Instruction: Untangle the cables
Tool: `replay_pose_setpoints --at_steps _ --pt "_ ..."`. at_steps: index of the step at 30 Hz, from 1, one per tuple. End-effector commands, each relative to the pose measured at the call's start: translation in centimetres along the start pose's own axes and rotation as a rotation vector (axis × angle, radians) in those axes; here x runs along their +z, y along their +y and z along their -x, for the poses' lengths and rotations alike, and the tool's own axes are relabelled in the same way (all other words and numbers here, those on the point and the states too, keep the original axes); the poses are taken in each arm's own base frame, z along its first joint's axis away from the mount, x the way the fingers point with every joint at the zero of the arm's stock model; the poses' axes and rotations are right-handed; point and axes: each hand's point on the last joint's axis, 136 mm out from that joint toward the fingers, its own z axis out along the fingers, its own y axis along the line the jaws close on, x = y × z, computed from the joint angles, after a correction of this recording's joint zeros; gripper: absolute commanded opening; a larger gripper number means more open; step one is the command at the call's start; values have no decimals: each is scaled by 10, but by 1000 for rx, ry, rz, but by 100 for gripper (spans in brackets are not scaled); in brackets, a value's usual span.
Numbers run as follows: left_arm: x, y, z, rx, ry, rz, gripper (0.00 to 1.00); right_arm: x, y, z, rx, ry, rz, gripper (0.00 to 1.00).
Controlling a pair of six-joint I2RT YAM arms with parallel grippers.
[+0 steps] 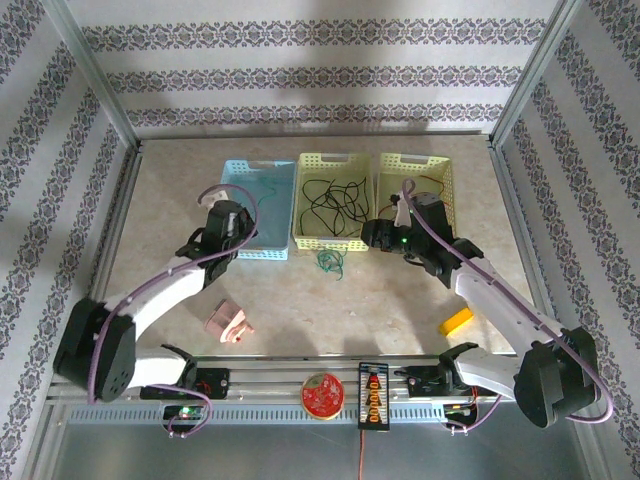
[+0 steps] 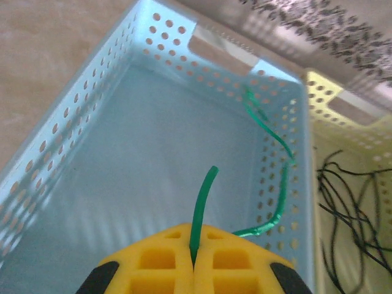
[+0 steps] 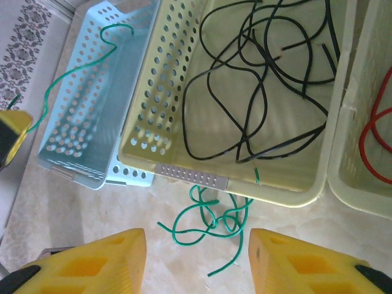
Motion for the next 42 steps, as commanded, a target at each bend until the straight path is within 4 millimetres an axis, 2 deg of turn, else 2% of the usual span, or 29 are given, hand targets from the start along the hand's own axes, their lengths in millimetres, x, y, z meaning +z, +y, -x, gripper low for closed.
replay_pose_setpoints --at_steps 1,2,5,7,11,14,19,22,25,28,34,42 --pt "19 -12 22 -42 -56 -16 8 -10 4 -2 -15 -8 19 48" --pt "24 -14 22 -40 -52 -12 13 -12 5 -2 -22 -9 22 48" --pt "31 -24 27 -16 -51 -27 52 -16 7 -5 -35 -4 28 48" --pt "26 -30 37 0 -66 -42 72 -17 6 -9 -40 4 28 48" --pt "4 -40 52 47 -96 -77 87 -12 7 -22 -59 46 40 48" --pt "-16 -57 46 149 -72 -146 89 1 11 -45 -106 143 53 48" --pt "-41 -79 -9 277 67 -265 90 32 11 -88 -163 330 34 48" --pt "-48 -79 -41 317 121 -260 90 48 13 -98 -199 390 18 48" --pt "-49 -75 -60 285 144 -245 90 63 10 -101 -208 424 -9 48" --pt "-47 -68 -67 247 142 -213 90 77 3 -104 -210 448 -42 48" --pt "-47 -67 -63 234 114 -198 90 99 -11 -114 -240 494 -129 48" --pt "-51 -66 -55 254 97 -186 90 109 -27 -125 -349 523 -260 44"
